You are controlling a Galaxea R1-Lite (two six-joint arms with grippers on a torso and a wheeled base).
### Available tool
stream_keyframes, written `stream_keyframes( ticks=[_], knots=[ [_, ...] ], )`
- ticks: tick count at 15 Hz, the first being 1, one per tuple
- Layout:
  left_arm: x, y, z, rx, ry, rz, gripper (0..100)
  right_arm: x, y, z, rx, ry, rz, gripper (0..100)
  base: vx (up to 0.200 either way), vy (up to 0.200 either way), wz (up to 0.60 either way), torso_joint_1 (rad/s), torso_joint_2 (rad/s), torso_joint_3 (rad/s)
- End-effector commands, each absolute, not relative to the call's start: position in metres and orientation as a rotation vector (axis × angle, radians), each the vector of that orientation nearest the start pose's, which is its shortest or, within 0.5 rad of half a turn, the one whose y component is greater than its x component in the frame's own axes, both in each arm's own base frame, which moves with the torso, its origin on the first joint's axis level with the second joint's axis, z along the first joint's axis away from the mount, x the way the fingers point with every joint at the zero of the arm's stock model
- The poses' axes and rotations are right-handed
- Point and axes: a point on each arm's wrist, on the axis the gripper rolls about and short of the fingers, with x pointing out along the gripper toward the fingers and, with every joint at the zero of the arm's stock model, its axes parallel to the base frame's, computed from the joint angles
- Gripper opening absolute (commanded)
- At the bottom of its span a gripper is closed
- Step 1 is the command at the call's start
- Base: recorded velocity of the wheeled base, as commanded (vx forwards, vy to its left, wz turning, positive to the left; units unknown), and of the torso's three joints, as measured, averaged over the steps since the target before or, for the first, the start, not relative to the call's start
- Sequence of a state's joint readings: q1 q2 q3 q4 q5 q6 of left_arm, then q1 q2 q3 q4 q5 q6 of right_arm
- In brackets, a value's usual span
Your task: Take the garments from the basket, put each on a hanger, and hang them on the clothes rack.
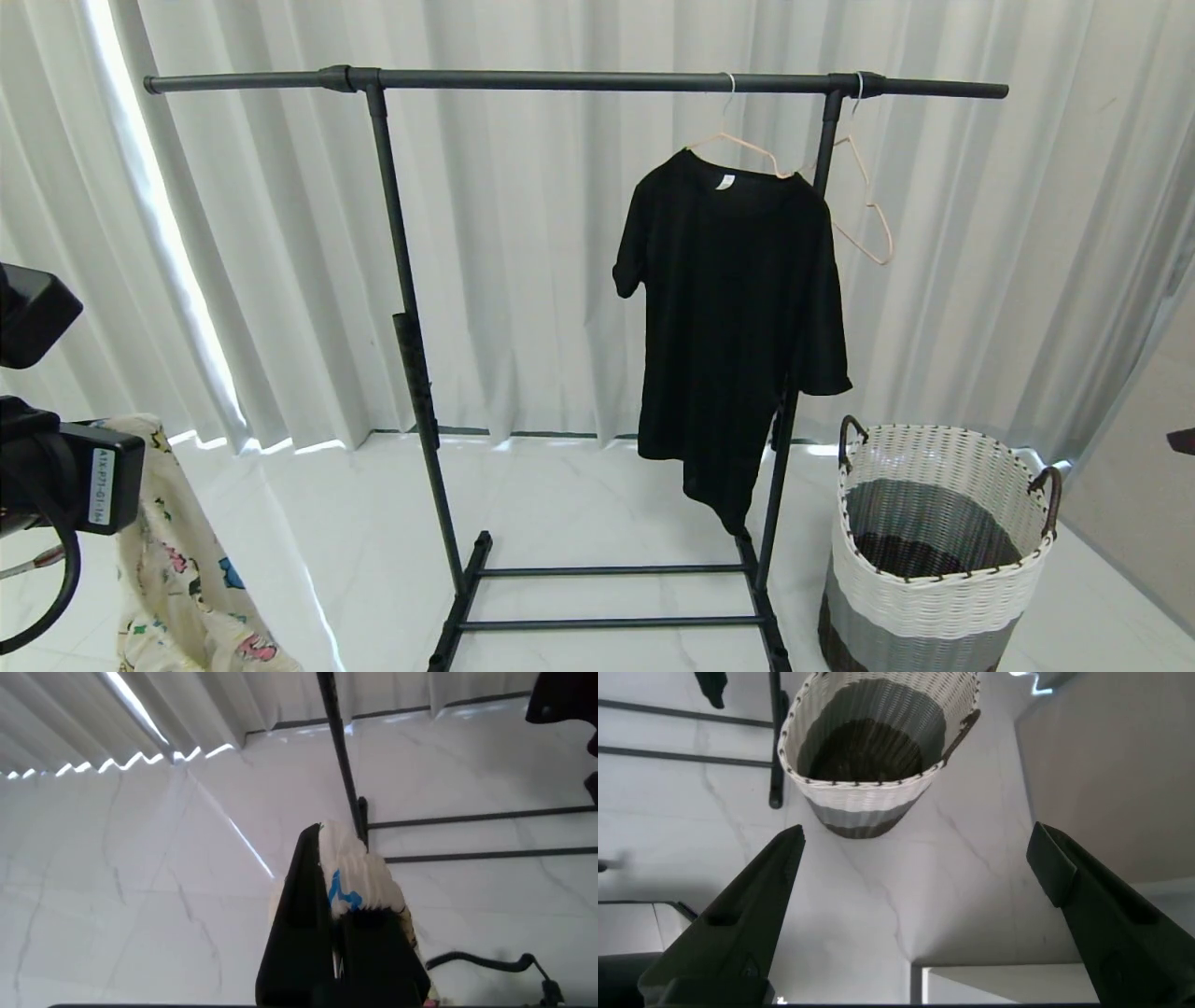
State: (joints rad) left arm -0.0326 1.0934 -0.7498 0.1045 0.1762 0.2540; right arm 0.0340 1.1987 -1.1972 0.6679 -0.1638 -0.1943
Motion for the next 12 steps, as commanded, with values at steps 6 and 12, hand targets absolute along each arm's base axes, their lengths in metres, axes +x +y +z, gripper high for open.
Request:
stream_keyframes(
  ticks=[6,12],
  knots=[
    [0.1453,-0.0028,0.2334,0.306,0.466,0.067,0,0.1459,0.0024,0.2914,-0.255,0.674,-0.050,100,0.000,0.000,0.00,0.061,-0.19,-0.153],
    [0.1446,-0.0027,0.2343,0.307,0.462,0.067,0,0.1428,0.0023,0.2934,-0.254,0.660,-0.052,100,0.000,0.000,0.00,0.172,-0.47,-0.286]
  ],
)
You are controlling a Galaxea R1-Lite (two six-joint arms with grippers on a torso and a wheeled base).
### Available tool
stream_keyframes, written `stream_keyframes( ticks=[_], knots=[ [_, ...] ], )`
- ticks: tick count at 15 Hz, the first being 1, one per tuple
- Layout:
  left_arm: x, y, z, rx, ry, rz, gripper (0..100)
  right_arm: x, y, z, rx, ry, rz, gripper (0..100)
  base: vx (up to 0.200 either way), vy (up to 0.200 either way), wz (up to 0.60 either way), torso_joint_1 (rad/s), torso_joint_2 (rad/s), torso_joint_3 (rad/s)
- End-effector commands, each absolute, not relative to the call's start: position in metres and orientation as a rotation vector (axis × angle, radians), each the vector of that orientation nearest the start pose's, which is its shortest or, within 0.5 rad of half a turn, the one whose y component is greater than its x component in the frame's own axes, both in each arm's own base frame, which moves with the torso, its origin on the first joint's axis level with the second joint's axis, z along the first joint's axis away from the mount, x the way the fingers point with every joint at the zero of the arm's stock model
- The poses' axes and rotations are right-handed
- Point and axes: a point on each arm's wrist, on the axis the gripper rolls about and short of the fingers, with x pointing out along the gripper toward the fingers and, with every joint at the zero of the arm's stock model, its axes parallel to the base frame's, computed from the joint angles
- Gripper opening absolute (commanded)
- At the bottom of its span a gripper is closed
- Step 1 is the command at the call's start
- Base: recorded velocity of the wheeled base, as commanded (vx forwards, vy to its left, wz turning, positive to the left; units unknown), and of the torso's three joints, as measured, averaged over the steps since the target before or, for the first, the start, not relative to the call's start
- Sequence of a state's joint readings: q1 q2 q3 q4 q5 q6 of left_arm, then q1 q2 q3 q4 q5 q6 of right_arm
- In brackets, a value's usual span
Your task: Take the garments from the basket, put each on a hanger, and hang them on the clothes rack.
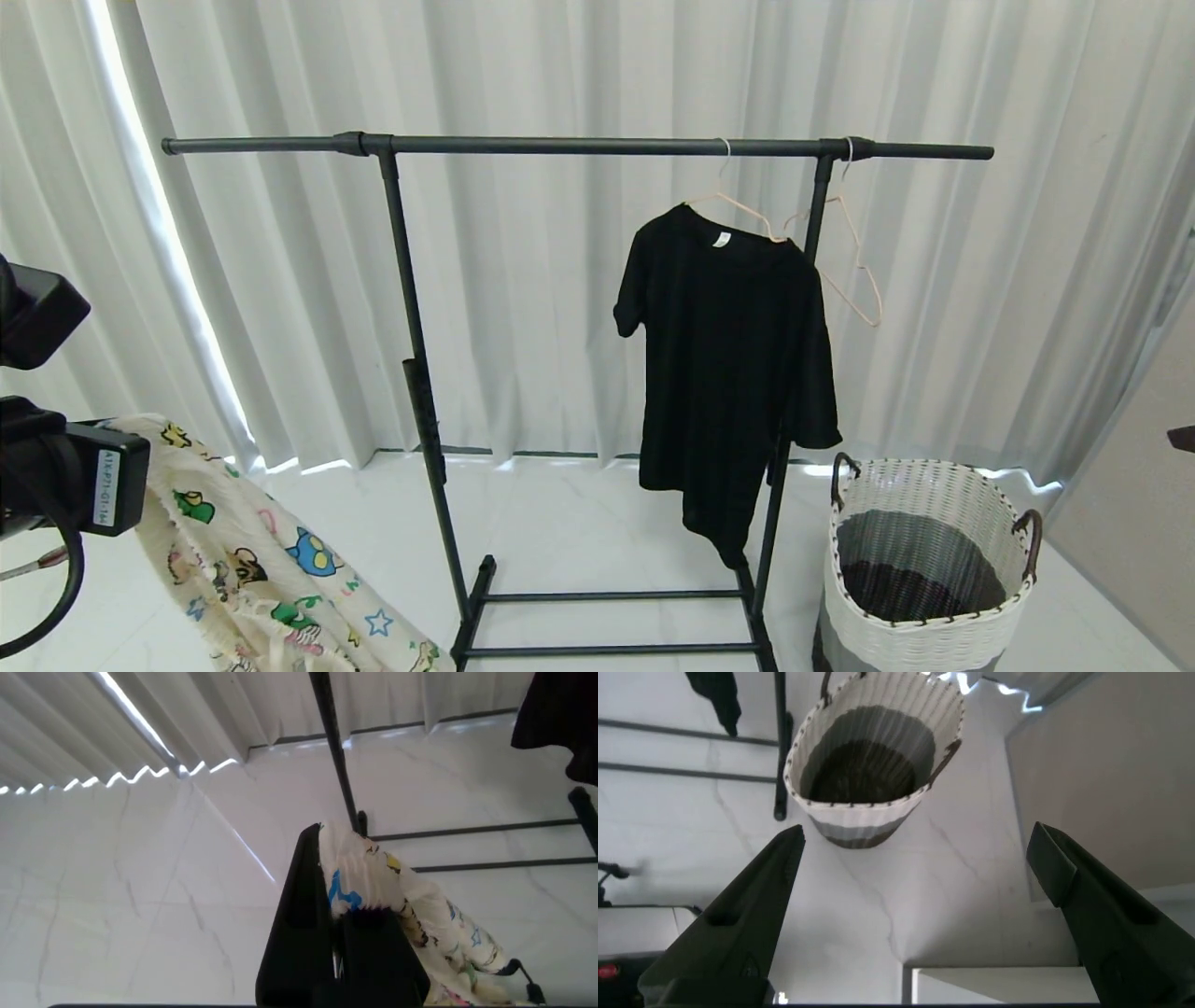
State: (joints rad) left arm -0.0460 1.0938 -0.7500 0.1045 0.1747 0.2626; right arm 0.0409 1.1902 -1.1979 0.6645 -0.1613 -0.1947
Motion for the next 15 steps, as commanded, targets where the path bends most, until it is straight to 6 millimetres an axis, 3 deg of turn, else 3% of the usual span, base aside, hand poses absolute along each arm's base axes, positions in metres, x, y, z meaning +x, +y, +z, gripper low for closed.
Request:
stream_keyframes(
  ticks=[1,15],
  knots=[
    [0.1446,-0.0027,0.2343,0.309,0.462,0.067,0,0.1424,0.0023,0.2936,-0.254,0.659,-0.052,100,0.000,0.000,0.00,0.183,-0.48,-0.276],
    [0.1427,-0.0050,0.2320,0.316,0.465,0.051,0,0.1450,0.0036,0.2923,-0.229,0.603,-0.008,100,0.000,0.000,0.00,0.224,-0.50,-0.282]
  ],
)
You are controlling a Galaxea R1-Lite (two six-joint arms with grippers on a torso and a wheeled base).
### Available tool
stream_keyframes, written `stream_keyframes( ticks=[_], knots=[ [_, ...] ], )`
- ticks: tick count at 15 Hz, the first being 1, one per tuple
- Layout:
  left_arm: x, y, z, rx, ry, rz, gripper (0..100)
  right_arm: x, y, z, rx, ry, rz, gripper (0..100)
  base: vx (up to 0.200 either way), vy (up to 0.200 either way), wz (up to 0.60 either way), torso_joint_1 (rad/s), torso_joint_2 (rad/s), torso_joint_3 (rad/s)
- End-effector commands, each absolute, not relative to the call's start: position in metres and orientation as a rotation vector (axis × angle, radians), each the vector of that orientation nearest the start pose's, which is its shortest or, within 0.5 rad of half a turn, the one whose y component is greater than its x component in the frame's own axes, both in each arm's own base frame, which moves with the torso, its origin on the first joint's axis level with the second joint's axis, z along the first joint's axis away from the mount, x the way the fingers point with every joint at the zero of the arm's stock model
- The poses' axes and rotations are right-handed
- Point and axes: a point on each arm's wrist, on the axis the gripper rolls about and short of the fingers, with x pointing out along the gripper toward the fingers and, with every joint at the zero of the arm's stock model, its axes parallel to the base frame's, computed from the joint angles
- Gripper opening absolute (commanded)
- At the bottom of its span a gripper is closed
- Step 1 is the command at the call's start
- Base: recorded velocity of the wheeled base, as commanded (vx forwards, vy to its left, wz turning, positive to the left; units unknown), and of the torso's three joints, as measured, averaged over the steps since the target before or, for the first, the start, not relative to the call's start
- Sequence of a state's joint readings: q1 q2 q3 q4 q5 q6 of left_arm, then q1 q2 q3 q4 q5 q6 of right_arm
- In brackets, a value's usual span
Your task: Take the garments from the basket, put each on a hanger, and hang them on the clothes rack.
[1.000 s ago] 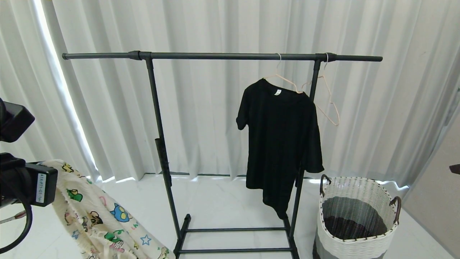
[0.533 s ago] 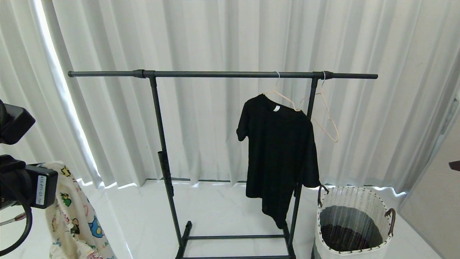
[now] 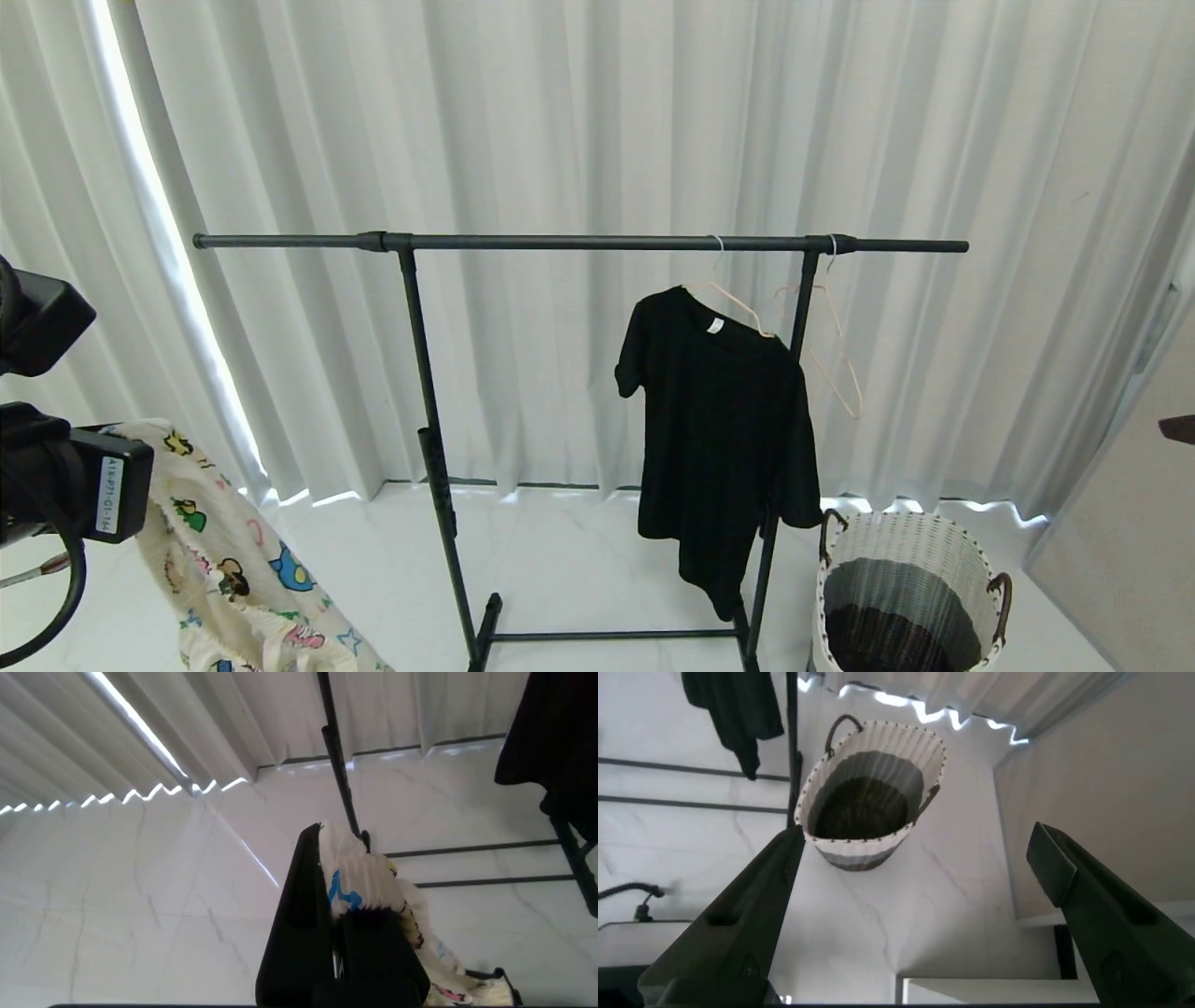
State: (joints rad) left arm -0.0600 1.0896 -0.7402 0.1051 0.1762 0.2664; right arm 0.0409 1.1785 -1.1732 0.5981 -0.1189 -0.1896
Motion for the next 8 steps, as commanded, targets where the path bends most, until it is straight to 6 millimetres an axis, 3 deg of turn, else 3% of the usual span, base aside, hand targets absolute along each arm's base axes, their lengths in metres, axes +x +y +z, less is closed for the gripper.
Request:
stream_keyframes(
  ticks=[1,5,8],
  knots=[
    [0.143,-0.005,0.232,0.315,0.465,0.051,0,0.149,0.004,0.293,-0.217,0.567,0.016,100,0.200,0.000,0.00,0.256,-0.56,-0.300],
    [0.142,-0.009,0.233,0.321,0.458,0.026,0,0.162,0.005,0.287,-0.198,0.528,0.075,100,0.200,0.000,0.00,0.261,-0.57,-0.299],
    [0.142,-0.013,0.232,0.327,0.455,-0.001,0,0.162,0.006,0.286,-0.194,0.531,0.093,100,0.200,0.000,0.00,0.100,-0.18,-0.093]
  ],
)
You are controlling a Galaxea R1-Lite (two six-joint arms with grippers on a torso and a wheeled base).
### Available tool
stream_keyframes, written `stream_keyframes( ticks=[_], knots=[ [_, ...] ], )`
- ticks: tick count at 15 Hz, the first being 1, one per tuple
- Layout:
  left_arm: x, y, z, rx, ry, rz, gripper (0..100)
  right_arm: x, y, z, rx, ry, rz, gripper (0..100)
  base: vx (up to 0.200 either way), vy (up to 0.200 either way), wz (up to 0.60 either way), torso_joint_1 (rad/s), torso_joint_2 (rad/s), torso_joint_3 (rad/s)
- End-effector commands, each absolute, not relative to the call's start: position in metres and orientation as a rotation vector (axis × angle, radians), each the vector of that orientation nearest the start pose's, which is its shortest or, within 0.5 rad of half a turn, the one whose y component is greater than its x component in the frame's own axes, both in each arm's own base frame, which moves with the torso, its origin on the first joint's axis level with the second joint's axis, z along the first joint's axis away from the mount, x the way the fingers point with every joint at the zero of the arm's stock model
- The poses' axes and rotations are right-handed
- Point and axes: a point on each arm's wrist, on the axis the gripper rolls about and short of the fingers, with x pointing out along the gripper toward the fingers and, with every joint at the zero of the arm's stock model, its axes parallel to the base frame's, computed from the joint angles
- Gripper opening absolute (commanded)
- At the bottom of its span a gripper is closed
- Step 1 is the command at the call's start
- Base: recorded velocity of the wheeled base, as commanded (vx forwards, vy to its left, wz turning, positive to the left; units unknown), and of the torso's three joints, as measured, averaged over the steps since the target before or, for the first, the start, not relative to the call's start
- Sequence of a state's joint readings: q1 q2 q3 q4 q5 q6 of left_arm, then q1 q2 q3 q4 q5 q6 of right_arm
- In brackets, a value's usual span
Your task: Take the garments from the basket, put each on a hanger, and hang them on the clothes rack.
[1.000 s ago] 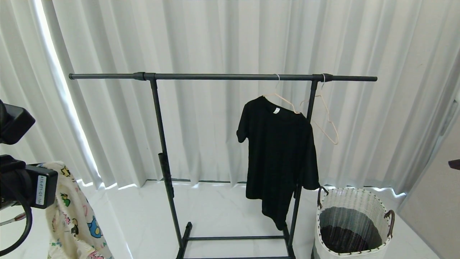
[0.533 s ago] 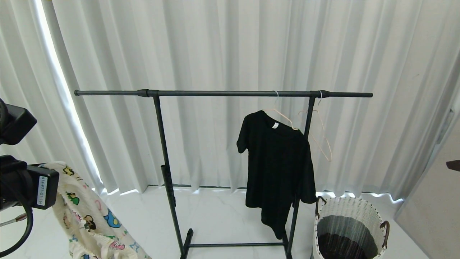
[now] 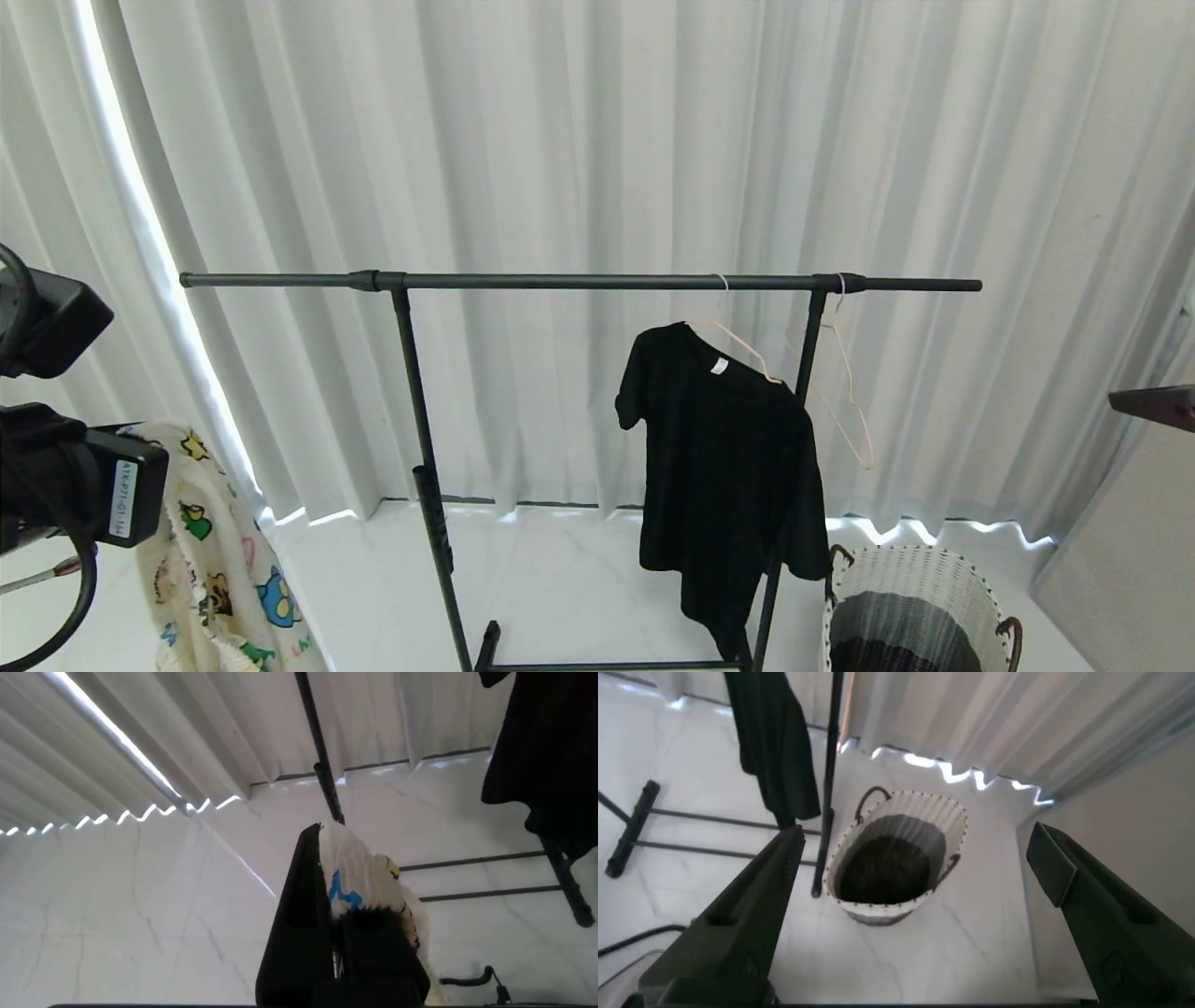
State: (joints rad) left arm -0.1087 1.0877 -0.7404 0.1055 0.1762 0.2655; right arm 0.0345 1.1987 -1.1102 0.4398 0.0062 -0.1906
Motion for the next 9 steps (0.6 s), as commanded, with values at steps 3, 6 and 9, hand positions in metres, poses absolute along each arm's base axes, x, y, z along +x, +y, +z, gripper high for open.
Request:
stream_keyframes(
  ticks=[3,6,9],
  knots=[
    [0.142,-0.016,0.232,0.333,0.451,-0.025,0,0.162,0.006,0.285,-0.195,0.533,0.095,100,0.200,0.000,0.00,0.022,-0.03,-0.014],
    [0.142,-0.017,0.232,0.334,0.450,-0.030,0,0.163,0.006,0.282,-0.194,0.548,0.101,100,0.200,0.000,0.00,0.004,0.00,0.004],
    [0.141,-0.017,0.233,0.334,0.444,-0.029,0,0.163,0.006,0.273,-0.192,0.581,0.101,100,0.200,0.000,0.00,0.007,0.00,0.004]
  ],
)
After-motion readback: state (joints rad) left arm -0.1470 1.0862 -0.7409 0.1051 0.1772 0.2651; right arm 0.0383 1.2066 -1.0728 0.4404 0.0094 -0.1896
